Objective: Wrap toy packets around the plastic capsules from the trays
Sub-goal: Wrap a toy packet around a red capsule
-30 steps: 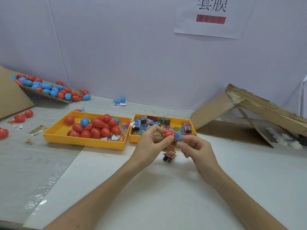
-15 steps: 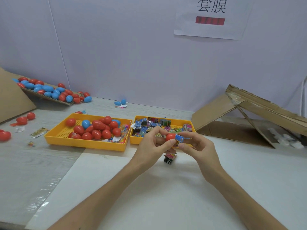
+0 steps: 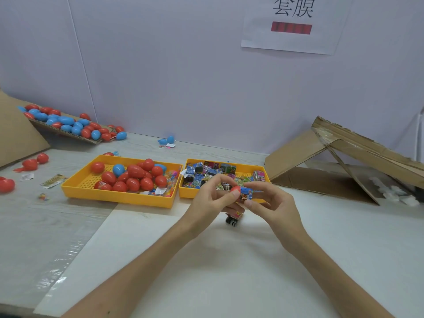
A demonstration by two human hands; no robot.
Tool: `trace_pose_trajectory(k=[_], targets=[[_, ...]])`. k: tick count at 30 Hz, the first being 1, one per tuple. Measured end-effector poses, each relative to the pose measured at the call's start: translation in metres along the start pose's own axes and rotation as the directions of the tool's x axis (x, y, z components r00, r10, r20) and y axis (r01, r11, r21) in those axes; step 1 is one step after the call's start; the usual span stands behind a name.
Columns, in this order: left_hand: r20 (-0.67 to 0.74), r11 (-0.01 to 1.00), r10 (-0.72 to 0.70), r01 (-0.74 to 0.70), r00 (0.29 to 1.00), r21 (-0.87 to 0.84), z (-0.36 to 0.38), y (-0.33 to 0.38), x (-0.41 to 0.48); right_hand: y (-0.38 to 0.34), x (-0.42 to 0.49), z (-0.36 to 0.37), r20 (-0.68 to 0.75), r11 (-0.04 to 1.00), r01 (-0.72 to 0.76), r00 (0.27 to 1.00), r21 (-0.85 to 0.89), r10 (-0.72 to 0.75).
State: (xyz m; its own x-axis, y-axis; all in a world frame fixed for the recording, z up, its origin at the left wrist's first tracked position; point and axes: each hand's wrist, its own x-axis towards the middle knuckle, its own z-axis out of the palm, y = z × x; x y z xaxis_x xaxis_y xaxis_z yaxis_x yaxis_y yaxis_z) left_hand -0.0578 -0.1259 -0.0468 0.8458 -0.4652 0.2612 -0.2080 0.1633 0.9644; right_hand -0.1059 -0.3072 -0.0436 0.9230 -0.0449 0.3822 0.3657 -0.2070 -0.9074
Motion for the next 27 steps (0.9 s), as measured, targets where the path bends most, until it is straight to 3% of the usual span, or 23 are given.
trace_pose_trajectory(k=[15, 27], targets=[[0.076, 1.0, 0.009, -0.011, 0.997, 0.029, -0.0025, -0.0012, -0.0013, -0.002, -0.0014, 0.0012, 0.082, 0.997, -0.025, 0.996, 0.07, 0.019], [0.1, 0.992, 0.056, -0.067, 0.993, 0.106, -0.0027, -0.004, -0.005, -0.0037, -0.0012, -0.0021, 0.142, 0.999, -0.044, 0.989, 0.007, 0.043]])
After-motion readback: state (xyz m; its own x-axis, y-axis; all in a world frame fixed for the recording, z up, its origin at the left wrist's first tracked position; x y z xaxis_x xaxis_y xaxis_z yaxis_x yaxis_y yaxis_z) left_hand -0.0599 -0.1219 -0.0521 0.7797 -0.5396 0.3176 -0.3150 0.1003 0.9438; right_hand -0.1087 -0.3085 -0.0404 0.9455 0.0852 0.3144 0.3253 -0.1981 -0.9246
